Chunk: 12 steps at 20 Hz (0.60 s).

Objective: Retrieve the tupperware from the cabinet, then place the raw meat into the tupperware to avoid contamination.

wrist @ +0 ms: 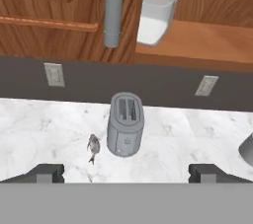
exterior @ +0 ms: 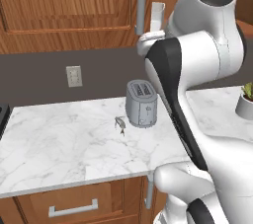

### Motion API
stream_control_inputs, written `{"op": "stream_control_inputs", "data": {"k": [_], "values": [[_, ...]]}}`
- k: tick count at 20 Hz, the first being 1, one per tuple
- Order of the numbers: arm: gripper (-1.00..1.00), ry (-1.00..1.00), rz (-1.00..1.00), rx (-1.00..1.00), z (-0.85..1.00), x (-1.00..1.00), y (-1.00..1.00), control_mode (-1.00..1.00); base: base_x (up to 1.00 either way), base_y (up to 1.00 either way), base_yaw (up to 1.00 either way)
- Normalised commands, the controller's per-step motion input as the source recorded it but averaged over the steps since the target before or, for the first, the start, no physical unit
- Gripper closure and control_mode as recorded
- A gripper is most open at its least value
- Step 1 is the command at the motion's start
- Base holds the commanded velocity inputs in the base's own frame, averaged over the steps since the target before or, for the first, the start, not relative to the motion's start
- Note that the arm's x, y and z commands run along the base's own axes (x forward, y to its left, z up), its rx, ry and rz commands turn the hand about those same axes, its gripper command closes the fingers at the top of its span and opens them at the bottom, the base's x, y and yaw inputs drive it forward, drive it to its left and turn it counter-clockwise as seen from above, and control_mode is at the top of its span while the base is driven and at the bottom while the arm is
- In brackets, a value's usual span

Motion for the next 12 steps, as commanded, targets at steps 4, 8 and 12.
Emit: {"op": "stream_control_inputs", "data": {"k": [4,8,12], "values": [[-1.00,-0.10,-0.02,0.09,0.10,0.02,-0.10,-1.00,0.00,0.00,0.00],[-1.00,-0.03,0.00,0.05,0.30,0.37,-0.11,-1.00,0.00,0.00,0.00],[-1.00,-0.01,0.02,0.00,0.43,0.36,-0.01,-1.00,0.00,0.00,0.00]]}}
